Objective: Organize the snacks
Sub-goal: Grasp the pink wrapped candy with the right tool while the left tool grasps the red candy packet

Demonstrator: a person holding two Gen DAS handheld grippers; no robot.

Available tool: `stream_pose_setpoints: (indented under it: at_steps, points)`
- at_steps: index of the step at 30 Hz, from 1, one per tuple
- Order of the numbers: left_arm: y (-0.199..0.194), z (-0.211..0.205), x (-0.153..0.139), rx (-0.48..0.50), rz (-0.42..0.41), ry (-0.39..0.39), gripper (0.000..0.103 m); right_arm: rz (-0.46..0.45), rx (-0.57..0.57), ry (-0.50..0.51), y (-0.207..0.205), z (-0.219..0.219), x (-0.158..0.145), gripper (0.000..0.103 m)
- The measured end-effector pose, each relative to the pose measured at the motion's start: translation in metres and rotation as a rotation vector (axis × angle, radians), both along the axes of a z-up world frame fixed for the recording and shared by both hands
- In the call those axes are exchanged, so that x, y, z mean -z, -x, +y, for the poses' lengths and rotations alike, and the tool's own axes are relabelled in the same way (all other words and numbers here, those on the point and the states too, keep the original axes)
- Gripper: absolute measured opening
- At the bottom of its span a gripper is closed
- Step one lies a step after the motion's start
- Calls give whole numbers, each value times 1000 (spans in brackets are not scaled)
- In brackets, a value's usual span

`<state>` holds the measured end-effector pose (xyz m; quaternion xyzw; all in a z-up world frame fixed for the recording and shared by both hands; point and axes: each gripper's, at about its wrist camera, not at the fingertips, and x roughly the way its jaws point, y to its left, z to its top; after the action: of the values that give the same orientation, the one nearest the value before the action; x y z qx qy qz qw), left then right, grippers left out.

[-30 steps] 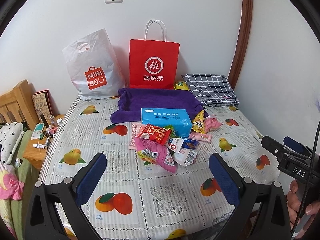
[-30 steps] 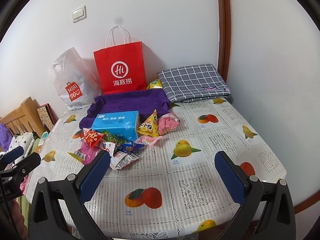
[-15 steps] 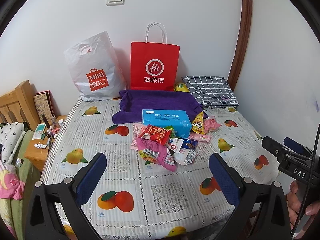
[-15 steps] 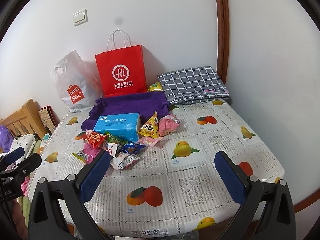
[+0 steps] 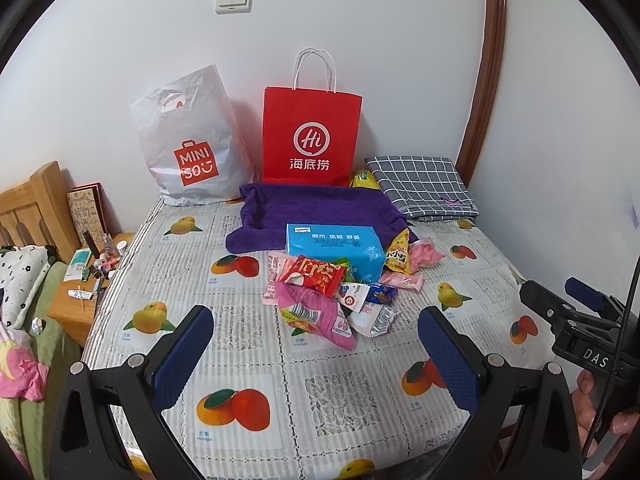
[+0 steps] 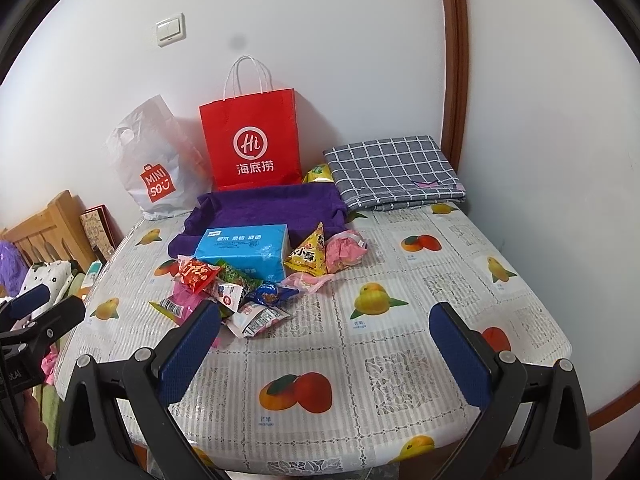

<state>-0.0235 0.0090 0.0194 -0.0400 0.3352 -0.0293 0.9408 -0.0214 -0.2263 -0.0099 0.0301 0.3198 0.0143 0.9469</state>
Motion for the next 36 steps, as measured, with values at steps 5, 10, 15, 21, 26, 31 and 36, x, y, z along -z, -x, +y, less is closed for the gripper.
stream_pose_setpoints:
  at_steps: [5, 10, 15, 21, 26, 31, 36]
  points:
    - [-20, 5, 5, -18, 24, -10, 103, -7, -6, -19, -9, 2, 3, 102]
    - [-47, 14, 17, -29, 67, -14, 103, -21, -28, -15, -27, 8, 6, 102]
    - [-78, 24, 29, -31, 110, -8, 103, 4, -24, -30, -58, 9, 16, 102]
    - [-116, 34, 47, -37, 153, 3, 102, 44, -10, -47, -104, -6, 41, 102]
    - [-147, 40, 68, -57, 208, -14, 101, 103, 23, -3, -149, -22, 71, 100]
    - [-172, 44, 84, -81, 248, -32, 101, 165, 20, 4, -188, -34, 103, 97]
    - [-186, 47, 89, -81, 253, -2, 101, 212, 7, 1, -222, -37, 127, 96]
